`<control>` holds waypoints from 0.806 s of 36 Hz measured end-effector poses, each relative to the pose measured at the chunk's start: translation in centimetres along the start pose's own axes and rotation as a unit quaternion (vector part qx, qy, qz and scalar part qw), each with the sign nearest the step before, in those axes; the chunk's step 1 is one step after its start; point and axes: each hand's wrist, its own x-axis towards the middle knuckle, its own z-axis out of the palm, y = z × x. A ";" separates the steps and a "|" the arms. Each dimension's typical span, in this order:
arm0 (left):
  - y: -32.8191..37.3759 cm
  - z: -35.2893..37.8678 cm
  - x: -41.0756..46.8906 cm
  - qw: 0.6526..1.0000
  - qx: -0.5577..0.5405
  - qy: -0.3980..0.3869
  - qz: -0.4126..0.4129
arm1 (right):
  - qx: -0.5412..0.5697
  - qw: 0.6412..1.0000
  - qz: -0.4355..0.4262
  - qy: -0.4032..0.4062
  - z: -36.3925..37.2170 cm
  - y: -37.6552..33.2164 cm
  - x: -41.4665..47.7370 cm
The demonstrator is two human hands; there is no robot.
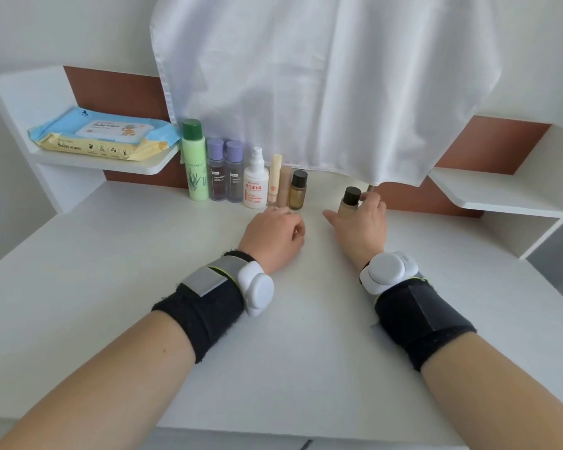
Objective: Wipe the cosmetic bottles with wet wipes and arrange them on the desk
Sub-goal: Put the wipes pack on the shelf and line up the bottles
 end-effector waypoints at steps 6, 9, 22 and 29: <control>0.2 0.5 0.7 1.000 -0.018 -0.008 -0.022 | 0.026 0.999 -0.014 -0.031 0.4 0.6 1.0; 0.2 0.5 1.0 0.999 -0.029 -0.010 -0.035 | 0.040 0.998 -0.020 -0.055 0.7 0.3 1.2; -0.5 0.6 1.9 0.997 -0.040 -0.008 -0.058 | 0.051 0.992 -0.047 -0.109 1.7 -0.6 2.1; -0.7 0.3 2.1 0.991 -0.094 -0.026 -0.097 | 0.050 0.991 -0.048 -0.113 2.2 -0.6 2.5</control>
